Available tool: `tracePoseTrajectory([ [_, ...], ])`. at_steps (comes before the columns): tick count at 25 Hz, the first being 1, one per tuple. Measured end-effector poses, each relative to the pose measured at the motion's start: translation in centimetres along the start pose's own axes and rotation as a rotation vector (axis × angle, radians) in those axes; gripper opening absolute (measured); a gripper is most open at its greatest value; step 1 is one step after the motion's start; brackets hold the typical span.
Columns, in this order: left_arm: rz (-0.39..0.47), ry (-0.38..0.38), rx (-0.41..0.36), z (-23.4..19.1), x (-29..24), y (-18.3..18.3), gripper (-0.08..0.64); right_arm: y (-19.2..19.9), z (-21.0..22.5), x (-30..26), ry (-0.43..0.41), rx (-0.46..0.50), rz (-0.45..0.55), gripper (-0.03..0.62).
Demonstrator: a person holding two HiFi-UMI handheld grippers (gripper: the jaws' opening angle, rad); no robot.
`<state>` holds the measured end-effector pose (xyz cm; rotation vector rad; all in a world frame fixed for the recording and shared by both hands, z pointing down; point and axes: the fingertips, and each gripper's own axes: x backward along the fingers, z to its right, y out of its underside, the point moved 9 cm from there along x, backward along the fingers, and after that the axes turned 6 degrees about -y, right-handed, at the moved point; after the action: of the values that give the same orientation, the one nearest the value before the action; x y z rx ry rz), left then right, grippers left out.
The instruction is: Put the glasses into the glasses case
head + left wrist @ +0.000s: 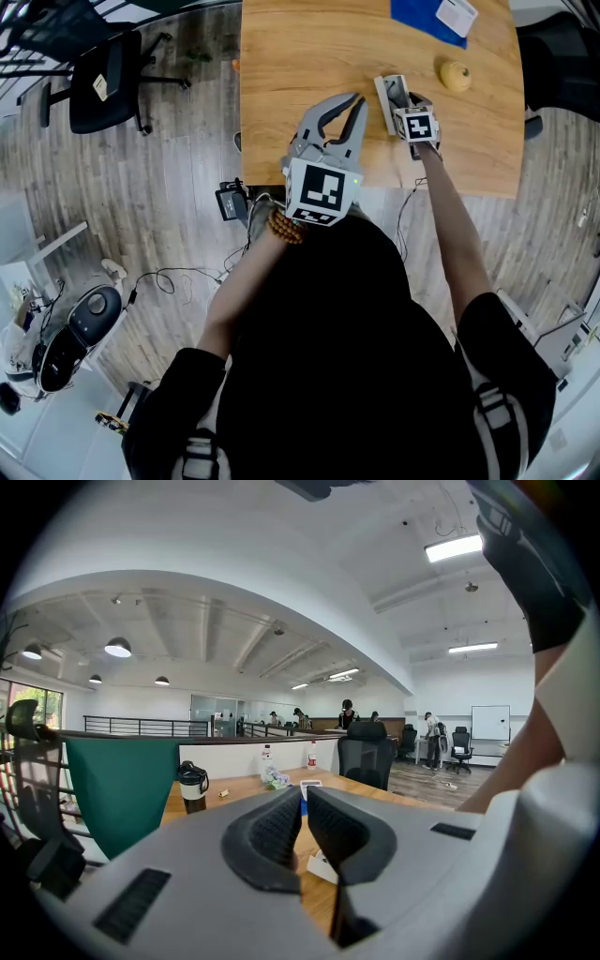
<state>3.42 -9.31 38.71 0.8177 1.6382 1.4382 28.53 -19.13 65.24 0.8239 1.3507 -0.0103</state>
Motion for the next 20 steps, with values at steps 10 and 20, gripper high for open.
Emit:
tracePoseTrajectory([
  [10,-0.007,0.006,-0.005,0.0,-0.2,0.2,0.038,-0.1,0.0,0.6,0.005,-0.009,0.015,0.278],
  [20,-0.012,0.017,-0.008,0.3,-0.6,0.2,0.038,0.5,0.2,-0.4,-0.021,-0.016,0.005,0.291],
])
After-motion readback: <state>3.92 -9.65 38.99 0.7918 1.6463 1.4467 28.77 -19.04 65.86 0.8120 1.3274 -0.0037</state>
